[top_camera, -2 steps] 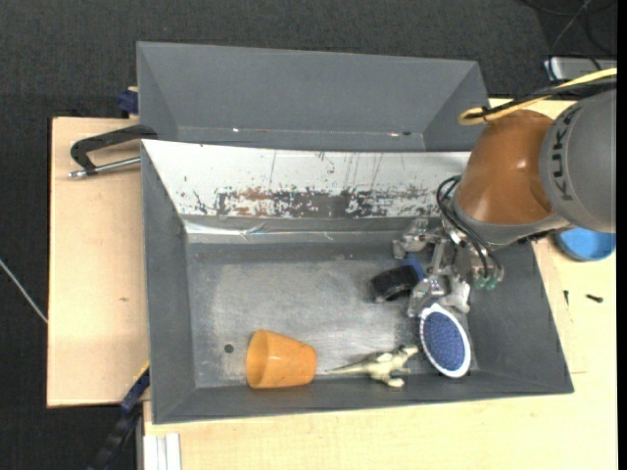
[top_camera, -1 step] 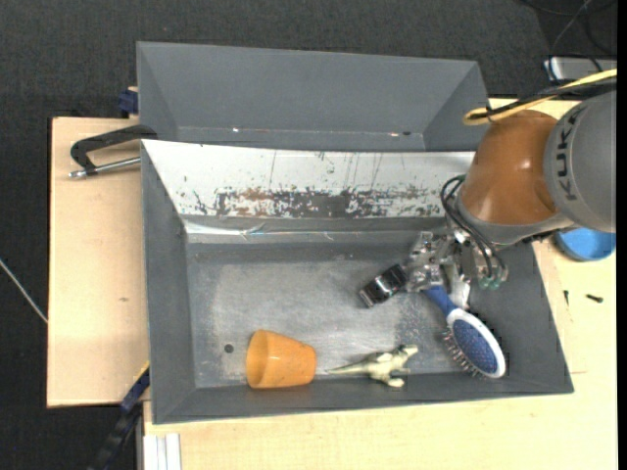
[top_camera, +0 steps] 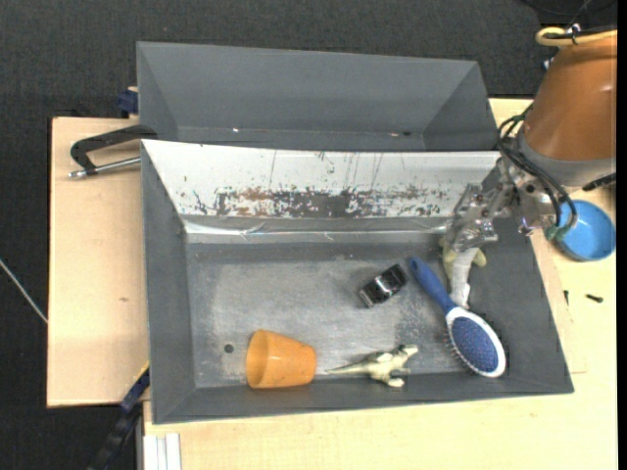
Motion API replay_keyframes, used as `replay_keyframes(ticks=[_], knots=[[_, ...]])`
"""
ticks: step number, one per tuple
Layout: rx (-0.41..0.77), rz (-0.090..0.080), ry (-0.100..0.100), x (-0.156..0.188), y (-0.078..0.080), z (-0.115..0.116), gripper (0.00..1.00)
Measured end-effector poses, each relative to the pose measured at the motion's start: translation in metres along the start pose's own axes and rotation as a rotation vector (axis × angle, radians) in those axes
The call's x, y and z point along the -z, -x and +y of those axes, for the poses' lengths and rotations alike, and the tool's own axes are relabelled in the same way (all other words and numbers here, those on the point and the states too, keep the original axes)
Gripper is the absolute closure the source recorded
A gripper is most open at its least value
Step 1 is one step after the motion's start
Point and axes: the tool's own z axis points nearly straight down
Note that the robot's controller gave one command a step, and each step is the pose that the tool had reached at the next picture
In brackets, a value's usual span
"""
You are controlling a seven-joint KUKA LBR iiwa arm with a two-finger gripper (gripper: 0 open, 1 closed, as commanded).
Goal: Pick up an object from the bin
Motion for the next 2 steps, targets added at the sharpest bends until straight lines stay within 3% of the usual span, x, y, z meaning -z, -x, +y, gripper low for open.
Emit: replay_keyframes(ticks=[1, 2], knots=[[0.001, 0.01, 0.003, -0.0054, -0.0018, 0.0011, 0.0], [0.001, 0.01, 0.003, -0.0054, -0.0018, 0.0011, 1.0]])
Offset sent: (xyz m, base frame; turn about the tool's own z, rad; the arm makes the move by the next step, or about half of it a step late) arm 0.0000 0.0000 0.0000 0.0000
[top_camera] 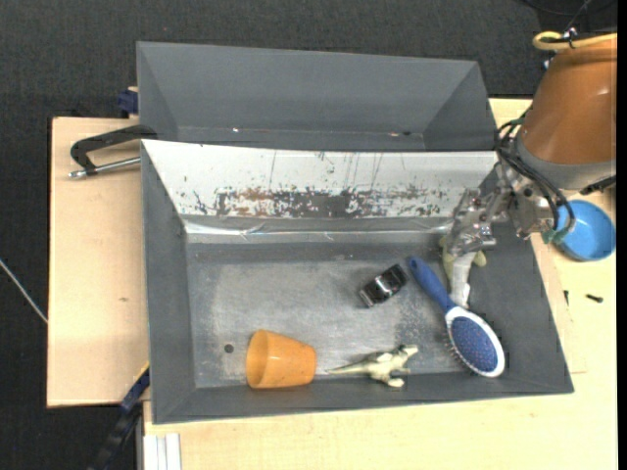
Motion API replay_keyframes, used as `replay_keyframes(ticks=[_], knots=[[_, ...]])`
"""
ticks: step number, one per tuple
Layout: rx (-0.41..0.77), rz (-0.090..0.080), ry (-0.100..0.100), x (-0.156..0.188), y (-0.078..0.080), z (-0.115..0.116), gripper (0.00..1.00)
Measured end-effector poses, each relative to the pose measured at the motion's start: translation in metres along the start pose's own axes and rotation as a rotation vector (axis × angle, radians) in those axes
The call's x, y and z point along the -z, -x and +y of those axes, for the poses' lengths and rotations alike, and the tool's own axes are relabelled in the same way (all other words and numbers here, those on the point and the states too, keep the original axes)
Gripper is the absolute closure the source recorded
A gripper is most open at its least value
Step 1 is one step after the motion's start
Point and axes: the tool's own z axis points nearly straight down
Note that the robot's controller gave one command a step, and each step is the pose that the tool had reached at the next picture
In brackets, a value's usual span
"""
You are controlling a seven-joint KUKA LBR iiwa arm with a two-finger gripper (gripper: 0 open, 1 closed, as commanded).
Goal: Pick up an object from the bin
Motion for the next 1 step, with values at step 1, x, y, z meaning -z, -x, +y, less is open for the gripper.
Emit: replay_keyframes(ticks=[1], knots=[[0.0, 0.0, 0.0, 0.0, 0.0, 0.0, 0.0]])
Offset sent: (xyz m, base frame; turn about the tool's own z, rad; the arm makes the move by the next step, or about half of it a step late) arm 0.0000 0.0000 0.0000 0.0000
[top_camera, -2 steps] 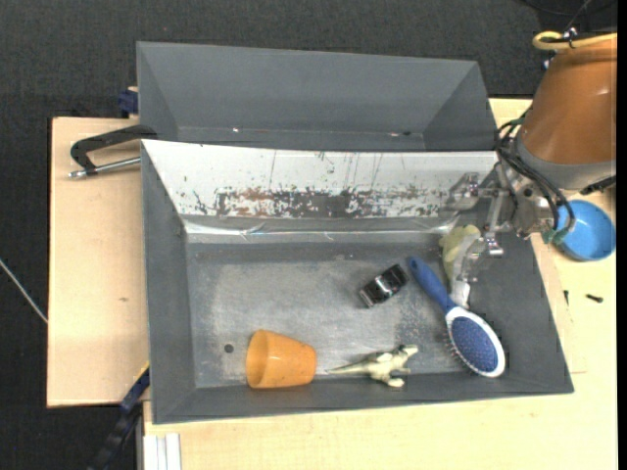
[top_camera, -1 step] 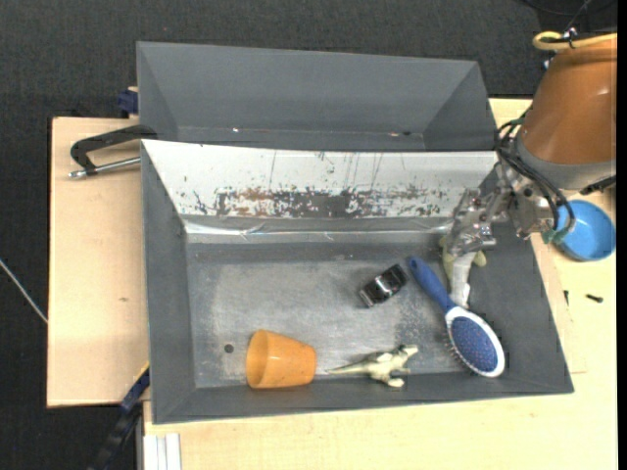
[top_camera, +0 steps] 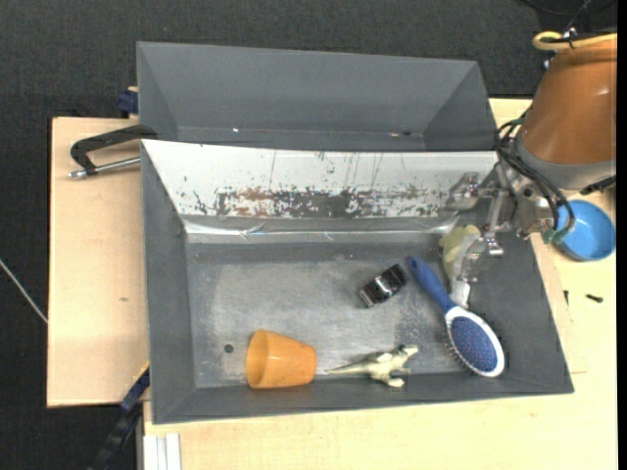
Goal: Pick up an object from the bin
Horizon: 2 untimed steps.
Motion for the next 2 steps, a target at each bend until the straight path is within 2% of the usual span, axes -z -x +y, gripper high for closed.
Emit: replay_keyframes(ticks=[1, 2], knots=[[0.166, -0.003, 0.0, -0.1365, -0.0672, 0.0677, 0.0], [0.167, -0.005, 0.001, -0.1344, -0.0658, 0.0679, 1.0]])
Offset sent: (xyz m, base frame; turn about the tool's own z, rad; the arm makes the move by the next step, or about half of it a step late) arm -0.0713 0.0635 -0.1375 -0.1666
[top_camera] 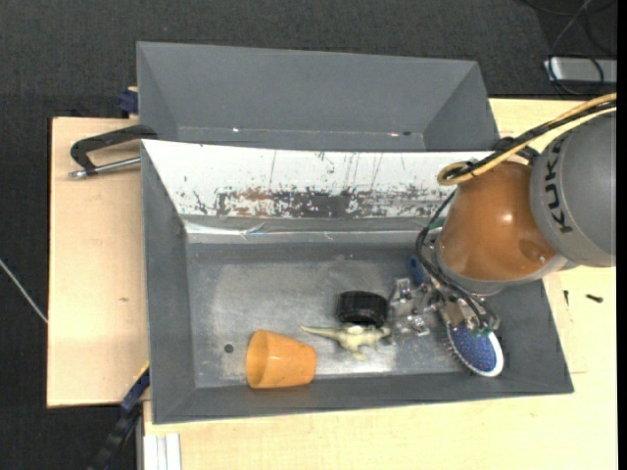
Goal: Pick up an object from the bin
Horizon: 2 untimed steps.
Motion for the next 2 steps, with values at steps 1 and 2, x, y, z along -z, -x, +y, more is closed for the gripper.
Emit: replay_keyframes(ticks=[1, 2], knots=[[-0.051, 0.0, -0.001, 0.109, 0.0, 0.0, 1.0], [0.285, -0.001, -0.002, 0.228, 0.014, -0.003, 1.0]])
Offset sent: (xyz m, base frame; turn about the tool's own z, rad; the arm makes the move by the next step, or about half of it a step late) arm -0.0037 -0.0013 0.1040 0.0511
